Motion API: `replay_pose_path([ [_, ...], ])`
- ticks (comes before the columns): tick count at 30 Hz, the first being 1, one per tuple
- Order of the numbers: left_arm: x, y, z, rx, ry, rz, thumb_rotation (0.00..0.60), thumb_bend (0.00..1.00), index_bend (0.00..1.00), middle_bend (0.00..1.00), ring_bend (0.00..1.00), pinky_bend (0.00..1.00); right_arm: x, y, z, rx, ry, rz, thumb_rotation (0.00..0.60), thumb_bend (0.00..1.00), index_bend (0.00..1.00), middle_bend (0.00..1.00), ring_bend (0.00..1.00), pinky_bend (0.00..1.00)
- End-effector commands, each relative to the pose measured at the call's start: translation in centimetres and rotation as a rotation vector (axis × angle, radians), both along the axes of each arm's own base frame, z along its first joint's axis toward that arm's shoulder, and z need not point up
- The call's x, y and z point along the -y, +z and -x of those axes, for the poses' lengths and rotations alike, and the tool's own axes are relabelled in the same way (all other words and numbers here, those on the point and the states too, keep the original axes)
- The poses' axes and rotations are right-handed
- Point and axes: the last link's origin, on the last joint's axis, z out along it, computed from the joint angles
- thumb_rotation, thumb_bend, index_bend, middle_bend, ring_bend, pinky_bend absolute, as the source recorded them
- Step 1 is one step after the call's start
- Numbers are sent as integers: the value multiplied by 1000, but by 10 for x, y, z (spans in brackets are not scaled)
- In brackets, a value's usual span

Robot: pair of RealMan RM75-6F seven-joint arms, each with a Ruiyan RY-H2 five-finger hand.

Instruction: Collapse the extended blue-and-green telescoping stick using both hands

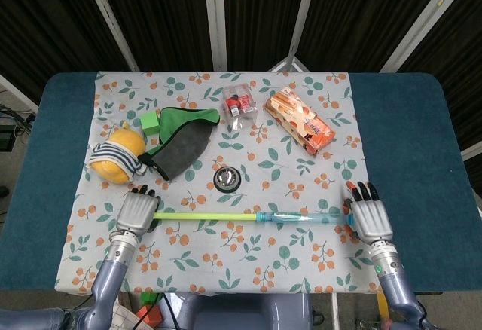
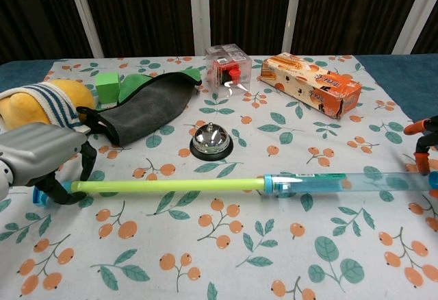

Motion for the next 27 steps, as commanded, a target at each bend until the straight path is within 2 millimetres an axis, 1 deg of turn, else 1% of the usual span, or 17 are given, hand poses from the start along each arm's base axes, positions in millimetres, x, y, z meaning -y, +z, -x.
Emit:
replay_pose_path([
  [1, 0, 0, -2, 9, -1, 2, 600, 464, 610, 344, 210, 317, 1, 2, -1, 7, -4, 8, 600, 319, 633, 152, 22, 0],
  [8, -1, 2, -9, 45, -7, -3, 600, 472, 614, 344, 210, 316, 3, 4, -7, 14, 1, 16, 600, 320, 635, 153, 22, 0],
  [18, -1, 10, -25, 94, -25, -15, 600, 472, 620, 344, 210, 317, 5, 6, -18, 18, 11, 24, 600, 319, 648, 156, 22, 0],
  [27, -1, 16, -33, 131, -25, -24, 600, 472, 623, 340, 210, 316, 5, 3, -33, 14, 30, 22, 600, 319, 655, 157, 22, 0],
])
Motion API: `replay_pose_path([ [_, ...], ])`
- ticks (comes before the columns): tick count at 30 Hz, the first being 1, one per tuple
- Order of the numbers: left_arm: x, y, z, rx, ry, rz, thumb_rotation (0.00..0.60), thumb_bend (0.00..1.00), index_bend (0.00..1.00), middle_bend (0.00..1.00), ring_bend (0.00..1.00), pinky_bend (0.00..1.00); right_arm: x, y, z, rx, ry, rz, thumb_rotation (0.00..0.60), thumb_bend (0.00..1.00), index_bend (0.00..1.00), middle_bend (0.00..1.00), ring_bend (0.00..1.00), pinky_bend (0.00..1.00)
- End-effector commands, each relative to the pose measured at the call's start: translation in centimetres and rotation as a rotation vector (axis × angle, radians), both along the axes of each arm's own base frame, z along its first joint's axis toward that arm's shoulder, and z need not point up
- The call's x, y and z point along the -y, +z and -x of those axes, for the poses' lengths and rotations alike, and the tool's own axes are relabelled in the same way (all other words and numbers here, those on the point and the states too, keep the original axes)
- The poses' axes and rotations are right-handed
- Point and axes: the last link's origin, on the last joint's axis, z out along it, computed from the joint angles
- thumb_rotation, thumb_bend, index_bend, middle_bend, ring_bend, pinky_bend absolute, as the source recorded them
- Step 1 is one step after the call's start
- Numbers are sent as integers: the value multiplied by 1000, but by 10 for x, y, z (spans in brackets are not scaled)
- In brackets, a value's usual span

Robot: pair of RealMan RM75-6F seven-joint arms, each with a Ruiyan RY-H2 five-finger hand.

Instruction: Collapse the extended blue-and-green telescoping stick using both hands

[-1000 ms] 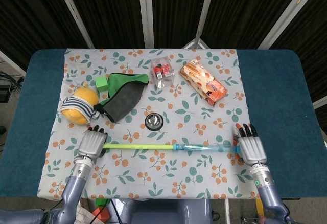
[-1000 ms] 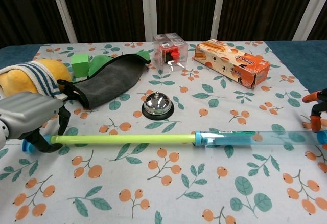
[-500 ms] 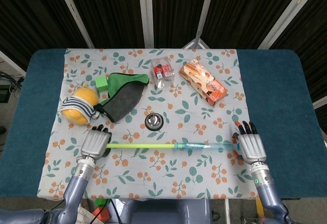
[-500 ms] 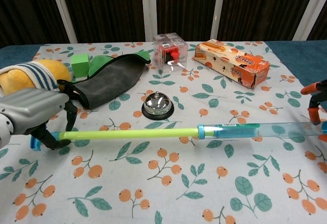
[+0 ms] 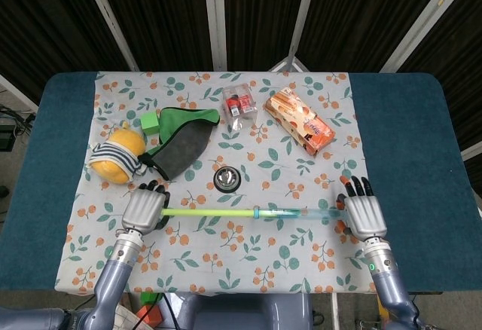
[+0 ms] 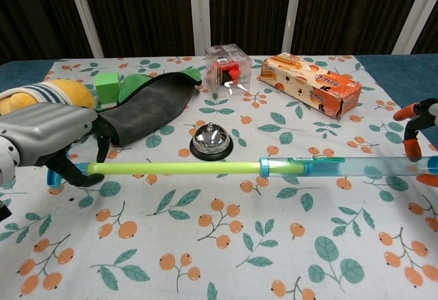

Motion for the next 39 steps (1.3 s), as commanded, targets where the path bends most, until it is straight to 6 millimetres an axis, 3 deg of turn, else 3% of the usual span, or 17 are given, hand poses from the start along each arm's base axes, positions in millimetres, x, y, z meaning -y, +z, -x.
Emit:
replay_pose_path([
  [1, -1, 3, -1, 8, 2, -5, 600, 472, 623, 339, 210, 316, 1, -1, -5, 1, 2, 1, 600, 319, 655, 157, 22, 0],
  [14, -8, 8, -3, 29, 5, -17, 600, 472, 628, 333, 210, 315, 7, -12, -31, -5, 28, -6, 600, 319, 657, 159, 24, 0],
  [30, -11, 3, -16, 51, -8, -13, 600, 472, 634, 324, 210, 312, 9, -20, -48, -10, 42, -13, 600, 319, 662, 163, 26, 0],
  [39, -14, -2, -22, 59, -2, -16, 600, 472, 634, 315, 210, 310, 11, -29, -74, -13, 80, -26, 600, 320, 665, 165, 27, 0],
])
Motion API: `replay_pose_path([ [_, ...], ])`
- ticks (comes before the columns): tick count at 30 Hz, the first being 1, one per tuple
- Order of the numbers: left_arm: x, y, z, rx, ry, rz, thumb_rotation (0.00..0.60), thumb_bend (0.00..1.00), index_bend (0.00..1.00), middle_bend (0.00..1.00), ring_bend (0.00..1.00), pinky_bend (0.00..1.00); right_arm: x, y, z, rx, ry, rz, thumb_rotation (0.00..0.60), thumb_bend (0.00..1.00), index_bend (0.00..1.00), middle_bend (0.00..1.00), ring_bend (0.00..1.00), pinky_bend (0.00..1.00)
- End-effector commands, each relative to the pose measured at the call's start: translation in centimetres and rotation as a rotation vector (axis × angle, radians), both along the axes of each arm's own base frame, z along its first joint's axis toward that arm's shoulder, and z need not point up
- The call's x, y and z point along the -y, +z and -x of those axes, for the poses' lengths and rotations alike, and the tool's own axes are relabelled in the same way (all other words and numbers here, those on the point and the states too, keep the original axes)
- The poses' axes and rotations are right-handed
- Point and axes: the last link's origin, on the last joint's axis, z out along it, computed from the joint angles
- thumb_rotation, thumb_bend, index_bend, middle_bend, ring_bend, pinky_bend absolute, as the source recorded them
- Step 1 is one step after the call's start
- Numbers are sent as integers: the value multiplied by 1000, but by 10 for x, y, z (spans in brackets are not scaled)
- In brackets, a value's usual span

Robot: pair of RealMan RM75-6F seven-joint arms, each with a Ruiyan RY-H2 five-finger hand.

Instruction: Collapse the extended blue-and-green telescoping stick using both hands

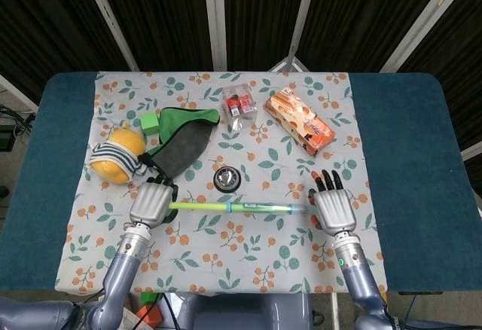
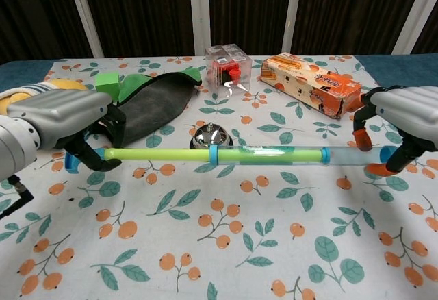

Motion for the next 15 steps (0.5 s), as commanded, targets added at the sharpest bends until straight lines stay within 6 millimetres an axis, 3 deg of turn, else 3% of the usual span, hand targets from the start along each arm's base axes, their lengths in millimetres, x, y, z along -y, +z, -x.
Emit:
replay_pose_path([
  [1, -1, 0, -1, 7, 5, -2, 600, 473, 634, 315, 210, 310, 0, -4, -10, 10, 9, -4, 600, 320, 665, 165, 27, 0],
  [15, -1, -4, -10, 34, -3, -8, 600, 472, 636, 292, 199, 308, -8, -13, -35, 16, 44, -17, 600, 319, 665, 165, 27, 0],
])
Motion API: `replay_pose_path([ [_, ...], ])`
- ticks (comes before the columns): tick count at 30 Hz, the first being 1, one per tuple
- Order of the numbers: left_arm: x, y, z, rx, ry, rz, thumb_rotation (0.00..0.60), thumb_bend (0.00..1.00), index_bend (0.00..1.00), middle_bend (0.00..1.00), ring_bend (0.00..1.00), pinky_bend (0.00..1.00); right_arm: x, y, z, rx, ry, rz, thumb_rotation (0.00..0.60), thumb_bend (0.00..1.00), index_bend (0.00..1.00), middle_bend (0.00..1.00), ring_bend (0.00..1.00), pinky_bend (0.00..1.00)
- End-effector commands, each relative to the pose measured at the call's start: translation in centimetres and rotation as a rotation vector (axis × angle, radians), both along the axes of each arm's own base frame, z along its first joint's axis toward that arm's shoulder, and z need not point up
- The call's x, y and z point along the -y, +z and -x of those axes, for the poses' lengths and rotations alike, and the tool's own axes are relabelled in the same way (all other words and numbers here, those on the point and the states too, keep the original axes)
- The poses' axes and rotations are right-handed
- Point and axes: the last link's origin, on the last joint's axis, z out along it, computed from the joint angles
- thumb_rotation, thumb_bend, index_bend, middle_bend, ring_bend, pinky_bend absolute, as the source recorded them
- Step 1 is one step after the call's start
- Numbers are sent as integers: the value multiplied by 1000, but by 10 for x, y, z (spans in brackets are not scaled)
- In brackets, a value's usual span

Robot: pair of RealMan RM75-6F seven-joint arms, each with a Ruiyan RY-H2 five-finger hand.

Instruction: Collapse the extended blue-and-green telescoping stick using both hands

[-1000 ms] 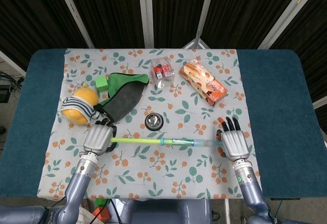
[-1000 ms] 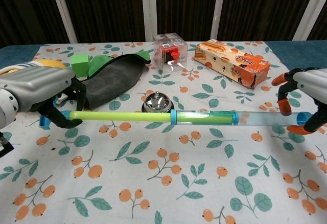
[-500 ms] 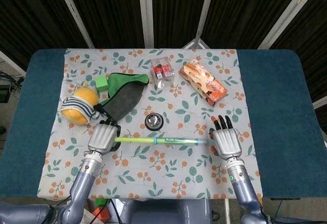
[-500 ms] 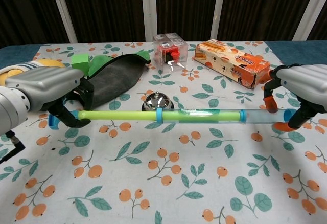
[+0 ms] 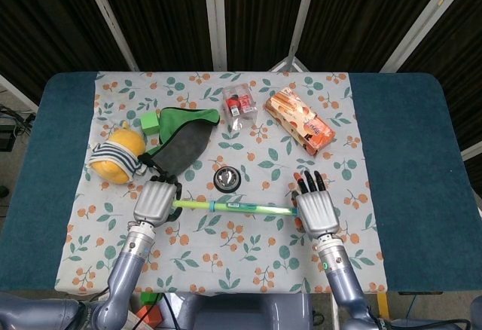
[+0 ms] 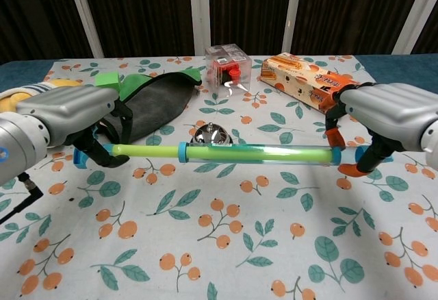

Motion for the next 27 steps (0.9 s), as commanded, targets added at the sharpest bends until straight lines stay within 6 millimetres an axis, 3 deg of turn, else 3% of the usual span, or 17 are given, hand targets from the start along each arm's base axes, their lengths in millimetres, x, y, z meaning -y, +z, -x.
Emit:
replay_pose_path([
  [1, 0, 0, -1, 3, 0, 0, 600, 472, 636, 291, 199, 308, -1, -1, -2, 3, 2, -2, 600, 319, 665, 165, 27, 0],
  [27, 9, -12, -15, 18, -6, 2, 600, 461, 634, 262, 180, 303, -6, -6, -6, 14, -15, -12, 600, 320, 665, 165, 27, 0],
])
